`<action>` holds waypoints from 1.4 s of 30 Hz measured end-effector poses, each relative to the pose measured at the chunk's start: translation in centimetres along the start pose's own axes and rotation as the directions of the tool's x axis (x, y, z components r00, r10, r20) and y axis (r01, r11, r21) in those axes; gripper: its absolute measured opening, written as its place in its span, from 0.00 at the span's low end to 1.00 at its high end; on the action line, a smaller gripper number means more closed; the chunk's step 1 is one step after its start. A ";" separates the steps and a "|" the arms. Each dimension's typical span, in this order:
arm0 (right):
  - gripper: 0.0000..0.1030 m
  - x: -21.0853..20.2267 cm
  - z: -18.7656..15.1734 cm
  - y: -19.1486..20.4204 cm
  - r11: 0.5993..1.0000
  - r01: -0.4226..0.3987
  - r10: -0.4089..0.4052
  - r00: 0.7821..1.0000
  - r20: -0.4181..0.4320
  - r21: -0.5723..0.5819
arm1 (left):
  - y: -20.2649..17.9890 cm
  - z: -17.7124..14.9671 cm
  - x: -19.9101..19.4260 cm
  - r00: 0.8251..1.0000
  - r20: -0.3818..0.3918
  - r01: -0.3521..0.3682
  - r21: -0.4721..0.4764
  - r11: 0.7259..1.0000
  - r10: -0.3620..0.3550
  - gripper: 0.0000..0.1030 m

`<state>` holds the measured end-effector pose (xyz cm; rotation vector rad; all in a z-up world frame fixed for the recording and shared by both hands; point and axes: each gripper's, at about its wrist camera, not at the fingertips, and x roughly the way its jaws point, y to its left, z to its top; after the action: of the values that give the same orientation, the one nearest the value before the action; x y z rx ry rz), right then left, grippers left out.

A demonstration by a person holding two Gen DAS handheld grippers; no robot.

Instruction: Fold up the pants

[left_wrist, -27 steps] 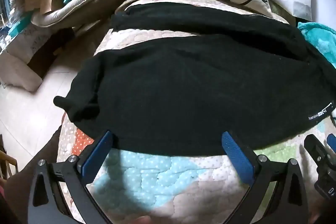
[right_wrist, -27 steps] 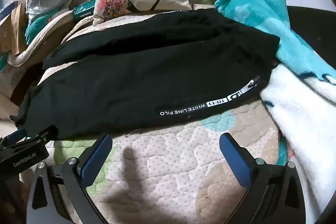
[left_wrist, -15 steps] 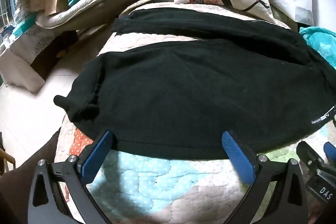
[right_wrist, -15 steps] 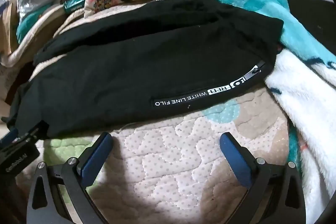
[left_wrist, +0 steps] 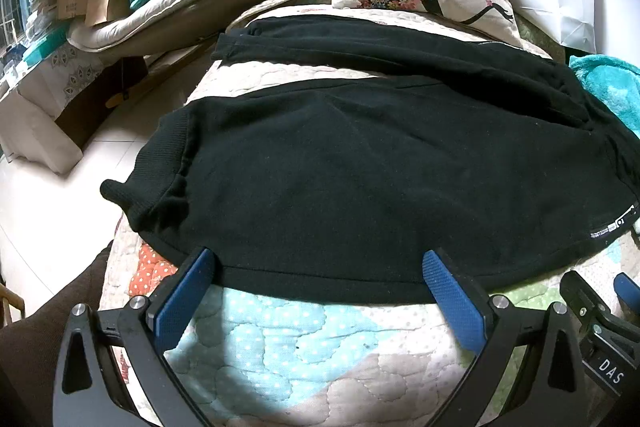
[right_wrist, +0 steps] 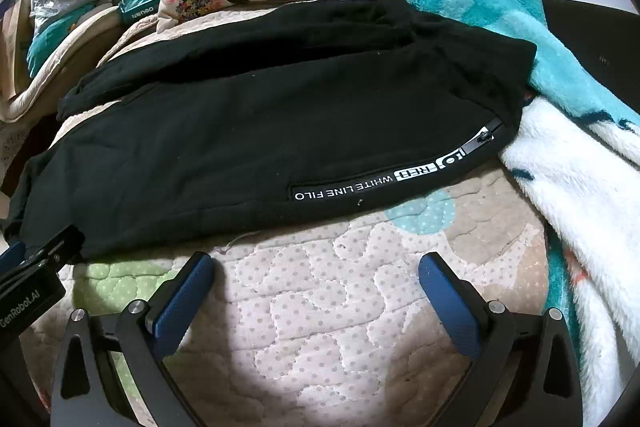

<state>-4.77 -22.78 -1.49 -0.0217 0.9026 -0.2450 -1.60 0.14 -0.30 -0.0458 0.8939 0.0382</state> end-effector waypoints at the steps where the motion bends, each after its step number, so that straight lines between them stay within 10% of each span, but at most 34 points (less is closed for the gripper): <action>1: 1.00 0.0 0.0 0.0 1.000 -0.001 0.001 1.000 0.000 0.001 | 0.0 -0.1 0.0 1.000 0.001 0.001 0.000 1.000 -0.001 1.00; 42: 1.00 -0.2 -0.1 0.1 1.000 0.005 -0.005 1.000 0.004 0.000 | 0.2 -0.1 0.5 1.000 0.006 0.004 0.003 1.000 -0.004 1.00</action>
<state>-4.91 -22.60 -1.40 -0.0240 0.8981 -0.2492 -1.37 0.34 -0.73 -0.0453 0.8876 0.0331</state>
